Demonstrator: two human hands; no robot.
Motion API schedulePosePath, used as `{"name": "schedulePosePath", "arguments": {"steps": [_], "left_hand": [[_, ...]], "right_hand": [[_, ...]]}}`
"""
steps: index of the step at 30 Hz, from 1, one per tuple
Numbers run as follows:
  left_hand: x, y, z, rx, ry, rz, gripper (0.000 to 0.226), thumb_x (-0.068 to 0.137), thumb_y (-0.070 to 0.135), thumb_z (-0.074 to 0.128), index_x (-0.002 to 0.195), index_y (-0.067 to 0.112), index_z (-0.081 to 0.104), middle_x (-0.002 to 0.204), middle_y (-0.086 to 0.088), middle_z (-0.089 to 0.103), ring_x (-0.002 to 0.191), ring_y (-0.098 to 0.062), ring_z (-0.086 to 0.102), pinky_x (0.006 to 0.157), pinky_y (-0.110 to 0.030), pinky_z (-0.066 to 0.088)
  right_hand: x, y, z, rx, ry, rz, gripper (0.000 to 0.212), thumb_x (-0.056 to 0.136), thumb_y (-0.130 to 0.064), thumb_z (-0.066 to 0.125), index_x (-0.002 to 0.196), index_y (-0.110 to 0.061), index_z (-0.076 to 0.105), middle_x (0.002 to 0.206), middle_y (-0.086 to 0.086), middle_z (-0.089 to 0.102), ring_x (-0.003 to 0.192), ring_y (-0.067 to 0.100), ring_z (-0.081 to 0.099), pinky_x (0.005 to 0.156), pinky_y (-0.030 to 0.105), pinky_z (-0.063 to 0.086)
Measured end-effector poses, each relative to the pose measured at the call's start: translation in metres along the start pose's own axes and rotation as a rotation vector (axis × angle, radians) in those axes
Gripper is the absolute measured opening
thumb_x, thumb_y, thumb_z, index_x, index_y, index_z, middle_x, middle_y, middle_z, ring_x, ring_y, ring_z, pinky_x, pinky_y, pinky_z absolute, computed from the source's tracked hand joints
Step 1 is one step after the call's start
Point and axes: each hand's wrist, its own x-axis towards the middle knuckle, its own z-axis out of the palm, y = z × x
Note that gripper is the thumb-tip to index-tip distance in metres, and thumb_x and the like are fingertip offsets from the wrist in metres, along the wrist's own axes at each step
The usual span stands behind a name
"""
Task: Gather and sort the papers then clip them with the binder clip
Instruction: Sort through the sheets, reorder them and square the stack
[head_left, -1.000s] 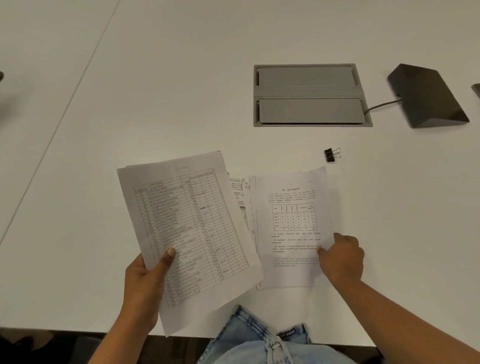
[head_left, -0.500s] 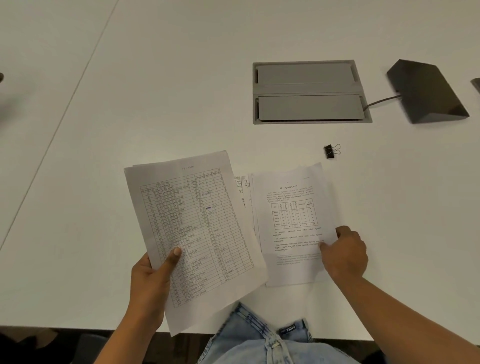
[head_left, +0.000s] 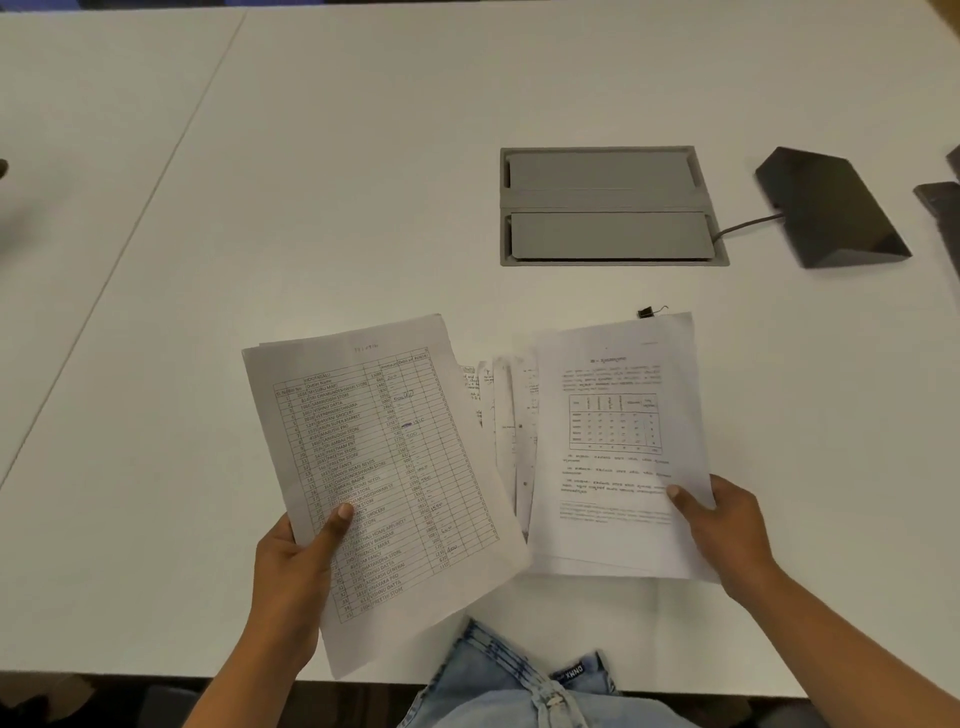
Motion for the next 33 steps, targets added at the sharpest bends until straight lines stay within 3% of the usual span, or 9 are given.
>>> {"name": "schedulePosePath", "arguments": {"steps": [3, 7, 12, 16, 18, 22, 27, 33], "left_hand": [[0.003, 0.001, 0.001, -0.011, -0.003, 0.014, 0.027, 0.090, 0.018, 0.066, 0.118, 0.019, 0.065, 0.108, 0.001, 0.073, 0.097, -0.025, 0.070, 0.076, -0.038, 0.056], [0.004, 0.003, 0.005, -0.015, -0.018, 0.008, 0.019, 0.090, 0.018, 0.067, 0.109, 0.021, 0.068, 0.103, -0.001, 0.075, 0.092, -0.024, 0.072, 0.076, -0.039, 0.057], [-0.002, 0.010, 0.021, -0.037, -0.065, -0.007, 0.017, 0.089, 0.019, 0.069, 0.105, 0.018, 0.070, 0.099, -0.002, 0.079, 0.092, -0.025, 0.073, 0.074, -0.037, 0.058], [-0.011, 0.016, 0.044, -0.048, -0.143, -0.017, 0.021, 0.091, 0.025, 0.066, 0.110, 0.016, 0.070, 0.100, -0.001, 0.079, 0.093, -0.024, 0.075, 0.078, -0.038, 0.059], [-0.015, 0.019, 0.056, -0.065, -0.174, -0.029, 0.025, 0.094, 0.031, 0.060, 0.112, 0.016, 0.070, 0.100, -0.002, 0.079, 0.092, -0.024, 0.075, 0.080, -0.040, 0.059], [-0.024, 0.026, 0.074, -0.105, -0.245, -0.037, 0.034, 0.092, 0.041, 0.055, 0.118, 0.021, 0.067, 0.108, -0.002, 0.078, 0.099, -0.025, 0.074, 0.090, -0.046, 0.057], [-0.028, 0.030, 0.081, -0.100, -0.257, -0.019, 0.032, 0.084, 0.028, 0.068, 0.115, 0.018, 0.067, 0.105, -0.003, 0.079, 0.097, -0.024, 0.075, 0.087, -0.046, 0.059], [-0.026, 0.036, 0.079, -0.105, -0.244, -0.016, 0.020, 0.095, 0.025, 0.059, 0.112, 0.018, 0.067, 0.101, -0.004, 0.079, 0.089, -0.024, 0.076, 0.071, -0.037, 0.063]], "right_hand": [[-0.007, -0.005, -0.018, 0.127, 0.026, 0.013, 0.027, 0.087, -0.014, 0.070, 0.113, -0.006, 0.065, 0.104, 0.012, 0.069, 0.080, 0.014, 0.064, 0.075, 0.030, 0.047], [-0.017, -0.012, -0.037, 0.318, -0.008, 0.042, 0.028, 0.082, -0.015, 0.073, 0.109, -0.010, 0.067, 0.106, 0.009, 0.073, 0.095, 0.030, 0.070, 0.069, 0.031, 0.061], [-0.032, -0.028, -0.039, 0.399, -0.112, -0.023, 0.074, 0.045, -0.048, 0.090, 0.105, -0.009, 0.071, 0.099, 0.004, 0.078, 0.089, 0.024, 0.075, 0.071, 0.032, 0.061], [-0.049, -0.050, -0.017, 0.423, -0.201, -0.063, 0.029, 0.075, -0.019, 0.076, 0.102, -0.010, 0.072, 0.099, 0.005, 0.078, 0.087, 0.024, 0.076, 0.063, 0.023, 0.059], [-0.057, -0.058, -0.006, 0.395, -0.232, -0.087, 0.019, 0.083, -0.011, 0.070, 0.101, -0.012, 0.072, 0.095, 0.001, 0.079, 0.084, 0.020, 0.076, 0.062, 0.022, 0.058], [-0.067, -0.066, 0.009, 0.300, -0.232, -0.128, 0.016, 0.084, -0.016, 0.071, 0.100, -0.014, 0.074, 0.092, -0.001, 0.079, 0.083, 0.021, 0.076, 0.069, 0.033, 0.057], [-0.068, -0.063, 0.006, 0.247, -0.206, -0.133, 0.017, 0.087, -0.019, 0.068, 0.103, -0.018, 0.075, 0.096, -0.003, 0.079, 0.088, 0.022, 0.075, 0.082, 0.042, 0.057], [-0.062, -0.063, -0.023, 0.290, -0.090, -0.134, 0.017, 0.088, -0.017, 0.065, 0.103, -0.016, 0.074, 0.097, -0.001, 0.079, 0.092, 0.026, 0.073, 0.082, 0.039, 0.060]]}}
